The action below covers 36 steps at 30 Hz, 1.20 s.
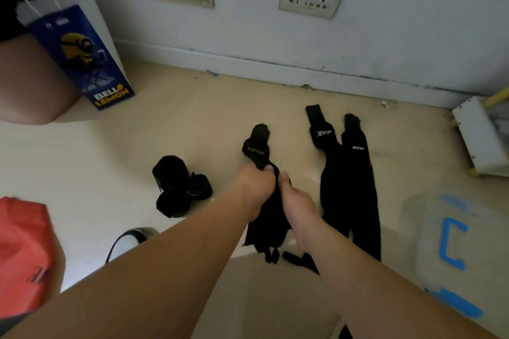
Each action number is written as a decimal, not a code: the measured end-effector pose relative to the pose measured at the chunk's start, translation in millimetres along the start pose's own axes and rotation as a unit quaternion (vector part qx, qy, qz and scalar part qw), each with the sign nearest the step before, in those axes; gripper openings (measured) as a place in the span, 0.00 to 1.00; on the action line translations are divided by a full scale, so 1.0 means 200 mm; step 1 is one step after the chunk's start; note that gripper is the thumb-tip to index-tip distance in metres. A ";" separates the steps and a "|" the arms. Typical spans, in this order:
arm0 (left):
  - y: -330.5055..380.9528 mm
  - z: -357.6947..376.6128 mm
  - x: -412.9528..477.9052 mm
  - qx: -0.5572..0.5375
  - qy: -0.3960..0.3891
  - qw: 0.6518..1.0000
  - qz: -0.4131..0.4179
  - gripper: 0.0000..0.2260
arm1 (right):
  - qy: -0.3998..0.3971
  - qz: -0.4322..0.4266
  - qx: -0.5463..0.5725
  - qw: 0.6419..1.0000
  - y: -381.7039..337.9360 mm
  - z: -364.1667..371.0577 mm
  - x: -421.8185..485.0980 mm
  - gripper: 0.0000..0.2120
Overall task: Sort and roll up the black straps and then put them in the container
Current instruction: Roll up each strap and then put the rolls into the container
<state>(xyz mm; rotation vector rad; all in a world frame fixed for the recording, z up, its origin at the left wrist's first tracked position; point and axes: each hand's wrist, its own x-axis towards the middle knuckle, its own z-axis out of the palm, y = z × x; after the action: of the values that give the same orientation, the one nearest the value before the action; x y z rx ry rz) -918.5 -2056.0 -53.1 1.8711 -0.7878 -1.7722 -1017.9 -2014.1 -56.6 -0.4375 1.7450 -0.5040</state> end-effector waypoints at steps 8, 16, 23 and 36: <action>0.52 -0.20 -0.58 -0.080 -0.018 0.995 0.054 0.03 | -0.054 -0.180 -0.005 0.982 -0.40 -0.16 -0.51 0.19; 0.74 -0.36 -1.22 -0.034 -0.094 0.980 0.173 0.10 | -0.041 -0.279 0.037 0.959 -0.69 -0.20 -1.14 0.12; 0.70 -0.39 -1.45 -0.017 -0.117 0.960 0.254 0.07 | -0.068 -0.254 0.152 0.953 -0.73 -0.28 -1.34 0.16; 0.76 -0.33 -1.26 -0.044 -0.067 0.969 0.233 0.10 | -0.188 -0.310 0.007 0.932 -0.71 -0.39 -1.24 0.22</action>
<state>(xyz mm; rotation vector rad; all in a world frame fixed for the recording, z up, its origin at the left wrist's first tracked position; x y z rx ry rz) -871.8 -2003.5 240.6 1.3760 -1.0769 -1.6074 -1035.6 -1990.9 238.9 -1.0190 1.2099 -0.8150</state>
